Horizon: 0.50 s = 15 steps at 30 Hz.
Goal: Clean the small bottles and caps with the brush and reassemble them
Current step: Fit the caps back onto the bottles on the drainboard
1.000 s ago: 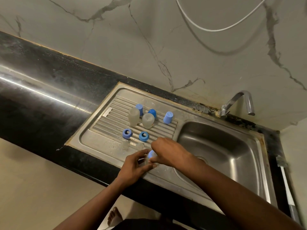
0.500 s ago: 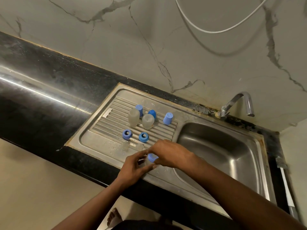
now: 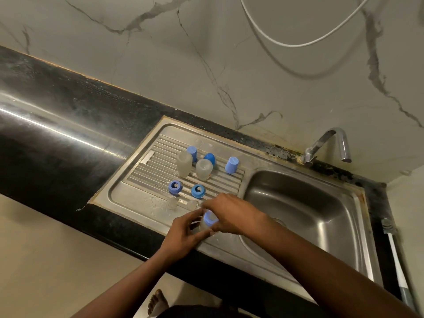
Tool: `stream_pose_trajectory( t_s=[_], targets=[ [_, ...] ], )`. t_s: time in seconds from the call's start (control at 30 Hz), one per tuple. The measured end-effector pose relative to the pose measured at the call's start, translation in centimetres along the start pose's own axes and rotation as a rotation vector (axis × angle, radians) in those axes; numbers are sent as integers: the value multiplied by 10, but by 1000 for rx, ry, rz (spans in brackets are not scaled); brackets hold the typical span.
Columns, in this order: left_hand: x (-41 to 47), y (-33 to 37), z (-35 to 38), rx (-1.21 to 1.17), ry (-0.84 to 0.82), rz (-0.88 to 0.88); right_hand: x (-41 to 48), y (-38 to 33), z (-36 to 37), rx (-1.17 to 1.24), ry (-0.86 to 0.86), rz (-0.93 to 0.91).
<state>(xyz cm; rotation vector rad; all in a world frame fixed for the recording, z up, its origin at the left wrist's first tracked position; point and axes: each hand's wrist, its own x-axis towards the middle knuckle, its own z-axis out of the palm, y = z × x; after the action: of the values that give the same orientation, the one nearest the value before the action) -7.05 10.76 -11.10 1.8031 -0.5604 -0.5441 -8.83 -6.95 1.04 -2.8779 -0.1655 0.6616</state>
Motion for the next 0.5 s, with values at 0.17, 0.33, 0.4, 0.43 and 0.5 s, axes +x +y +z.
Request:
stream_pose_trajectory(
  t_s=[0.17,0.33,0.4,0.43,0.5],
  targets=[
    [-1,-1,1,-3,9,0,0,3,5,13,22,-7],
    [-2,4,0,-19,14,2,-2,22,5,208,23,2],
    [-2,6,0,-21,0,5,-1,38,-10,385,41,64],
    [-2,6,-1,-24,3,1,5,48,-19,432,100,104],
    [-2,6,-1,-22,-1,-3,22,75,-32,446,251,178]
  ],
)
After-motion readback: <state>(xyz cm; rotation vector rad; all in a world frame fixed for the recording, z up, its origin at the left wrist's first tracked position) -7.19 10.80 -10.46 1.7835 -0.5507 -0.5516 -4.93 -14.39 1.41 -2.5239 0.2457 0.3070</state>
